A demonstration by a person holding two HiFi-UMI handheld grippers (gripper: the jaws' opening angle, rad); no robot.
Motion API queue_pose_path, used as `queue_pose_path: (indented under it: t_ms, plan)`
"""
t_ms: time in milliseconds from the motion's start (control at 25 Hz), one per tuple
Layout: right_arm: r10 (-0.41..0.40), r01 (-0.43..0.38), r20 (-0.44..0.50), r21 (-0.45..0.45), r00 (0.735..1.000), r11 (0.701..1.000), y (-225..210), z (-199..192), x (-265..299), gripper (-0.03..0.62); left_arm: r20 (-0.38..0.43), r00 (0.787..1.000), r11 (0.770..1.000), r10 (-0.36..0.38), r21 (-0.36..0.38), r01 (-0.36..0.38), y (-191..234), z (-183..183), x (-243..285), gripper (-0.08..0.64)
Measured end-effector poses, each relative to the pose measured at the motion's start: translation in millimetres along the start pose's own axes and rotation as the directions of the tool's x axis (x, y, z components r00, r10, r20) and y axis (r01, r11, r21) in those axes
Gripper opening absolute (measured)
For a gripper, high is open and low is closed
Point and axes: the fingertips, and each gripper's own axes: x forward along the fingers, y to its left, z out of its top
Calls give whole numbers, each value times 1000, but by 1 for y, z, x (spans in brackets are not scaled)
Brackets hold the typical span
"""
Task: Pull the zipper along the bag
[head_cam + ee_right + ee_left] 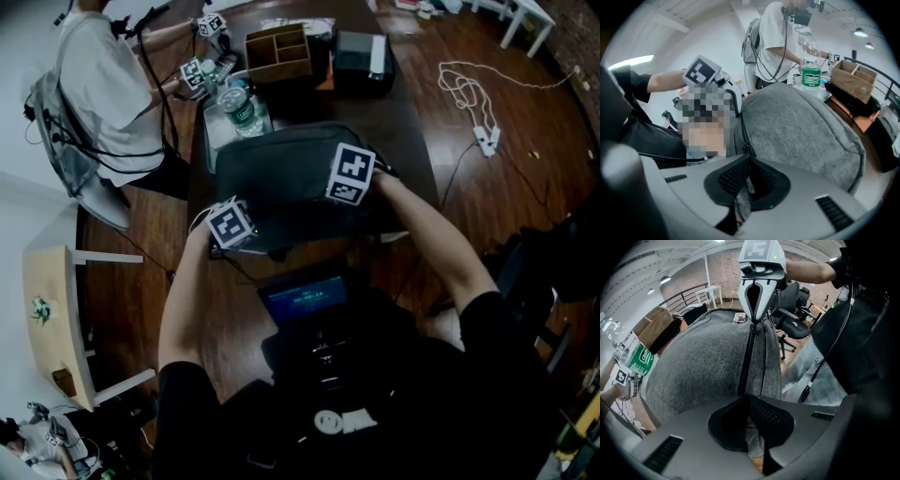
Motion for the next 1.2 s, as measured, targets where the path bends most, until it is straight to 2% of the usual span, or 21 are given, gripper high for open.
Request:
queue_pose_path:
  t_ms: [320,400,480,520,600,680,1000,1200]
  plan:
    - [24,-25,27,35,999,999,-11,-22,-10,15,-21,1000,1000,7,-14,-7,2,0,0,2]
    - [-17,18,-30,15,999,1000,-18,-35,-13,13,-24,1000,1000,8,-15,-8,2,0,0,2]
    - [-101,99,-143,-22,985,995,-36,-64,-19,3,-28,1000,1000,10,-11,-10,3,-1,0,2]
    - [-117,115,-162,-18,980,993,-43,-74,-23,3,-32,999,1000,6,-11,-6,2,-3,1,2]
    - [-93,96,-90,28,992,995,-43,-71,-32,3,-39,999,1000,-6,-20,6,2,-8,1,2]
    - [-69,70,-24,32,997,997,-36,-61,-39,4,-35,999,1000,-17,-25,16,3,-6,1,2]
    - [-35,35,-10,11,999,999,-22,-64,-23,5,-55,998,1000,-4,-7,4,1,-1,2,2]
    - [-71,71,5,-53,997,996,-16,-49,-15,8,-74,997,1000,5,2,-4,2,-2,3,2]
